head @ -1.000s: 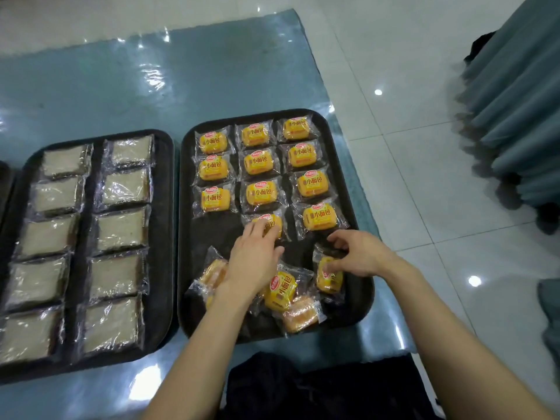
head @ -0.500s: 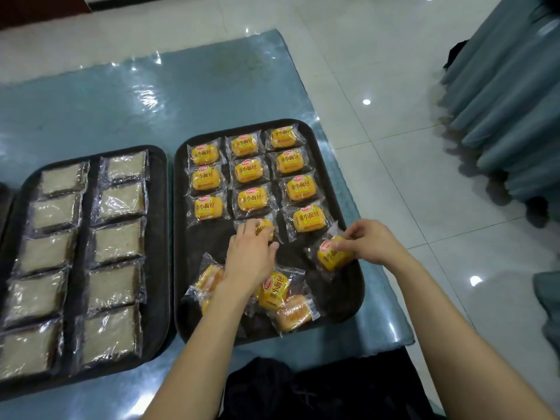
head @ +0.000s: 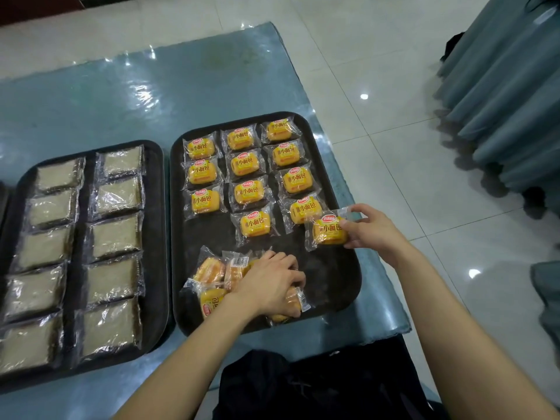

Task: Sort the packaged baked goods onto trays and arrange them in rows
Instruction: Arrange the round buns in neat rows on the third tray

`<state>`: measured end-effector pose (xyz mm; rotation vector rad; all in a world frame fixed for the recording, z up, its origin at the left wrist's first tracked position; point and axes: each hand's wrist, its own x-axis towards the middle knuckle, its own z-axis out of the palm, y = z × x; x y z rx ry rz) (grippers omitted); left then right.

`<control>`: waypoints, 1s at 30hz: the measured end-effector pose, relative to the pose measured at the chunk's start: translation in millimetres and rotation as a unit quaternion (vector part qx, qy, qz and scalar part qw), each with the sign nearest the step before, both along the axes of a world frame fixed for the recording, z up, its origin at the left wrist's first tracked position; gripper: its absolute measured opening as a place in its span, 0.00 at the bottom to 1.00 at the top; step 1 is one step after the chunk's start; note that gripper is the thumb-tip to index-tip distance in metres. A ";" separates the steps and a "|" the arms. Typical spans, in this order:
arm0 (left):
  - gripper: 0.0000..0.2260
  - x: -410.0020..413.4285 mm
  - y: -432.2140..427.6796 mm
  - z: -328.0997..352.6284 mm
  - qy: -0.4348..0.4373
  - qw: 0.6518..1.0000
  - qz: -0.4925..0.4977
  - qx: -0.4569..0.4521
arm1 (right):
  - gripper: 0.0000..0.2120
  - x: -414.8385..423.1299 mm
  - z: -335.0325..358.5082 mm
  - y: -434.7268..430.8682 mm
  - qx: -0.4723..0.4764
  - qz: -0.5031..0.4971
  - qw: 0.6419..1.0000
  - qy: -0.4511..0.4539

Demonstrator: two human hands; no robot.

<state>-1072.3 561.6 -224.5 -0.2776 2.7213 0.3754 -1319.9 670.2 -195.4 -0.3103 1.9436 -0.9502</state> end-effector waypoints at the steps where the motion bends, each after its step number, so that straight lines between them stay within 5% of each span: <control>1: 0.27 3.3 -1.4 0.3 0.001 1.000 0.002 0.000 | 0.19 1.4 0.6 -0.4 -0.011 0.006 1.000 -0.015; 11: 0.25 33.5 -22.3 1.7 -0.050 0.998 0.029 -0.002 | 0.14 13.7 -3.0 -4.2 -0.073 -0.018 0.991 -0.114; 15: 0.19 29.0 -27.4 8.2 -0.007 0.984 0.144 0.107 | 0.15 13.4 -4.8 -1.2 -0.090 -0.007 0.988 -0.124; 18: 0.12 13.2 -28.5 16.6 0.110 0.913 0.337 0.200 | 0.16 12.9 -1.7 2.0 -0.096 0.008 0.989 -0.109; 22: 0.21 -12.2 -29.4 29.2 0.147 0.765 0.476 0.408 | 0.16 17.0 -0.5 4.9 -0.084 0.046 0.992 -0.084; 28: 0.16 -35.7 -16.0 19.7 0.145 0.674 0.531 0.492 | 0.32 29.6 -4.0 7.6 -0.038 0.157 0.987 0.019; 30: 0.17 -37.4 -16.1 9.2 0.123 0.675 0.543 0.483 | 0.30 32.9 -10.6 7.1 -0.005 0.156 0.985 0.075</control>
